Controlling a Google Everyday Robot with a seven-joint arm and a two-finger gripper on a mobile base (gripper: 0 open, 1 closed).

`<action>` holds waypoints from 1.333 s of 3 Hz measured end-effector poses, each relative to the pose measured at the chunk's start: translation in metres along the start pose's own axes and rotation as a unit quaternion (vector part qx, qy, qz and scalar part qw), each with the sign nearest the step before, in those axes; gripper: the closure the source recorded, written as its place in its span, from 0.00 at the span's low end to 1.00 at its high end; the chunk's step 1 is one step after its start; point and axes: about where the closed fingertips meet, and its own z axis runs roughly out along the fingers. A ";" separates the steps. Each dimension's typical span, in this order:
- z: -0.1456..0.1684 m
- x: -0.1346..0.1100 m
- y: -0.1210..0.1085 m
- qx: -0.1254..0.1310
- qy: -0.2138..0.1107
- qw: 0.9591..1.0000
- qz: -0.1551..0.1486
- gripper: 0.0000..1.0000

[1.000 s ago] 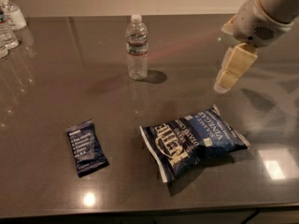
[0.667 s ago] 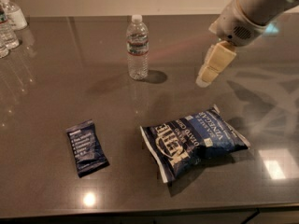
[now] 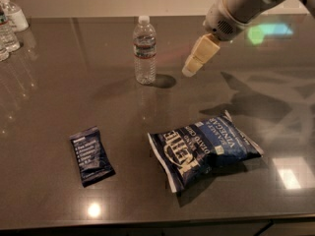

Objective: Move water bottle near blue chip bag

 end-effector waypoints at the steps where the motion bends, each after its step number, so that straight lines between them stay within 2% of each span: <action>1: 0.019 -0.018 -0.008 -0.010 -0.036 0.999 0.010 0.00; 3: 0.052 -0.059 0.001 -0.047 -0.109 0.993 0.003 0.00; 4: 0.060 -0.072 0.006 -0.058 -0.131 0.990 -0.001 0.00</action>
Offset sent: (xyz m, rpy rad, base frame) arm 0.0370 0.0708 -0.0127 0.2444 -0.0041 0.0945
